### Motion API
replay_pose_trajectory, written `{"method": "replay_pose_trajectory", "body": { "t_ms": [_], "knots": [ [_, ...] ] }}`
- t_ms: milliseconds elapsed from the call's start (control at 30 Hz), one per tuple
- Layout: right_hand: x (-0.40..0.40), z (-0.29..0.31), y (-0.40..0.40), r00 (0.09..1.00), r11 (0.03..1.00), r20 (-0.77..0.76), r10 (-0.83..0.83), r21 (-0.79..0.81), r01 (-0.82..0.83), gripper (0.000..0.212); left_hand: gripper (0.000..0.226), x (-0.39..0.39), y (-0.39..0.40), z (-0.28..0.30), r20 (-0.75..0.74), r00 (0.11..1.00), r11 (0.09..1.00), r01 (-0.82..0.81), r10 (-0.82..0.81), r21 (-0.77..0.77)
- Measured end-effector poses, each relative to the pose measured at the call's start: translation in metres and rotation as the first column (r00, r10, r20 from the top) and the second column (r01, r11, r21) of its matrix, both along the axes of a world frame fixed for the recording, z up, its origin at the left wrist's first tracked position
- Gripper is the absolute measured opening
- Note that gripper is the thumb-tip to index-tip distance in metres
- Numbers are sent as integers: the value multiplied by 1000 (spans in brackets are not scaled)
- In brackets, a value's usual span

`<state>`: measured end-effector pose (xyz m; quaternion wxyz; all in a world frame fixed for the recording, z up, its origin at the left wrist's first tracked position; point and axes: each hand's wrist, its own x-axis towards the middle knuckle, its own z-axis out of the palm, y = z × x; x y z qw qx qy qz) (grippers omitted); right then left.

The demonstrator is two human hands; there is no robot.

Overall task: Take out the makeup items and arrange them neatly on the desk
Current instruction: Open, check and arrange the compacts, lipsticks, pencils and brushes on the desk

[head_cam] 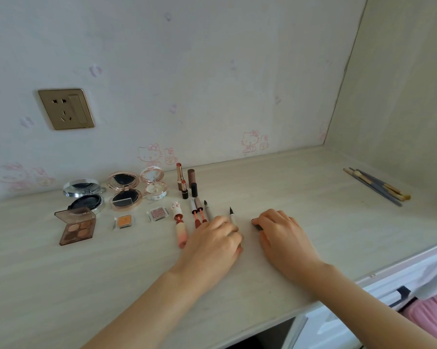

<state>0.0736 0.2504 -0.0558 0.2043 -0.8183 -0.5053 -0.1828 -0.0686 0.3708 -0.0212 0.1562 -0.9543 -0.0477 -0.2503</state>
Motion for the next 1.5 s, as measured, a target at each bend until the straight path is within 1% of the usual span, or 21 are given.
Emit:
{"method": "replay_pose_trajectory", "body": {
  "t_ms": [133,367,533,733,900,967,1033,1167,1267,1367,1500],
  "knots": [
    [-3,3,6,998,1000,-56,-2,-13,1,26,6,10,9,-15,24,998,986,62,-59,-152],
    [-6,8,20,983,998,-184,23,-52,-33,35,9,11,13,-13,-24,1000,979,-13,8,-204],
    [-4,9,32,970,998,-239,42,-34,-52,31,9,12,14,-12,-27,998,965,-58,53,-255],
    [-5,10,40,952,996,-294,91,1,-95,27,18,11,11,-5,-21,994,962,-111,110,-248],
    [-5,10,44,945,992,-303,122,9,-125,26,19,12,14,-7,-26,988,947,-154,153,-283],
    [-5,10,45,945,991,-300,132,7,-136,26,16,13,17,-11,-49,988,931,-154,146,-331],
    [-6,10,45,943,989,-302,142,9,-146,26,19,13,18,-11,-73,987,918,-160,143,-364],
    [-8,11,45,947,987,-280,156,3,-162,26,19,11,14,-5,-83,985,926,-172,153,-337],
    [-6,11,43,949,985,-270,163,-12,-173,28,27,10,12,-3,-88,986,919,-161,138,-360],
    [-2,13,38,952,987,-276,131,-58,-153,33,29,9,12,-1,-76,989,925,-149,131,-350],
    [2,22,24,964,987,-259,63,-128,-99,35,26,10,11,2,-76,991,918,-132,111,-374]
  ]
}}
